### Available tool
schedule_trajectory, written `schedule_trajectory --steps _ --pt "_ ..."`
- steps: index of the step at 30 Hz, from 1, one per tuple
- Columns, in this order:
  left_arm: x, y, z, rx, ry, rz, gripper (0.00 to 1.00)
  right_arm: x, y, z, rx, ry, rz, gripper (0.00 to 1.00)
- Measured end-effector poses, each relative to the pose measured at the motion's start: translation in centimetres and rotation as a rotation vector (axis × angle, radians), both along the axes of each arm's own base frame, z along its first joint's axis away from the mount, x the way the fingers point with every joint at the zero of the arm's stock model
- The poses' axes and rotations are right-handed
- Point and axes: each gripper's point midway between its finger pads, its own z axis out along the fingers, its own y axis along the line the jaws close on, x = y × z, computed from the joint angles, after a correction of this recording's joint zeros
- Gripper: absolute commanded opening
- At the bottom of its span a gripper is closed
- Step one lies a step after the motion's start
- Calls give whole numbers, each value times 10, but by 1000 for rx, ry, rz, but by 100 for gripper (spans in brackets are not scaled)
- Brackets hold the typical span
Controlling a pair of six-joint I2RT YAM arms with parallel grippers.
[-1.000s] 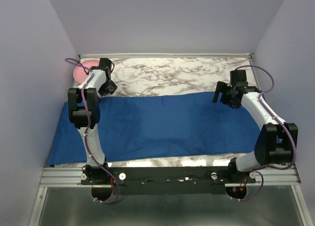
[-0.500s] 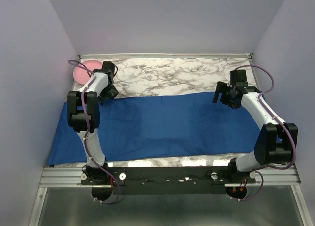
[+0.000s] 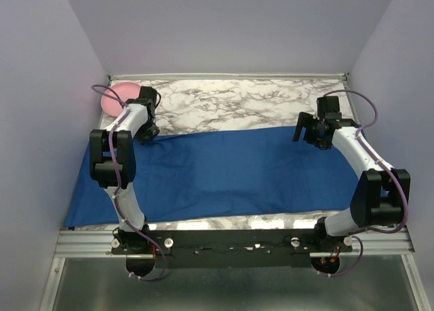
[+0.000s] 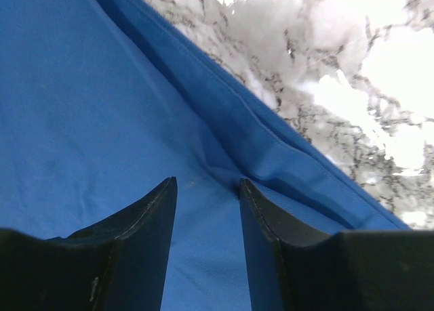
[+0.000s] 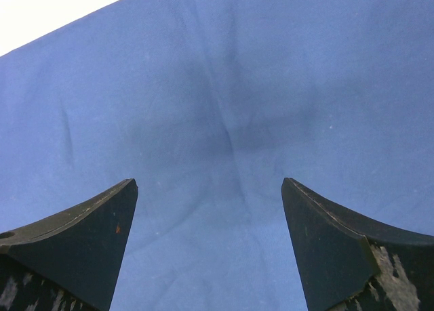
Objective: Open and lay out the surgical kit
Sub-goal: Open the surgical kit at the center of the board.
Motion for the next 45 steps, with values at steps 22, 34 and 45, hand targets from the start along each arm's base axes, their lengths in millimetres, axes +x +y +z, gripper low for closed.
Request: schedule_trajectory --steps 22,34,45 --pt "4 -3 -11 -14 -19 -11 13 4 -6 -6 -30 7 -21 95" --pt "7 -4 -12 -12 -41 -51 5 30 -24 -13 -80 20 -191 98" --pt "0 -4 -1 2 -96 -94 5 96 -22 -29 -59 49 -297 98"
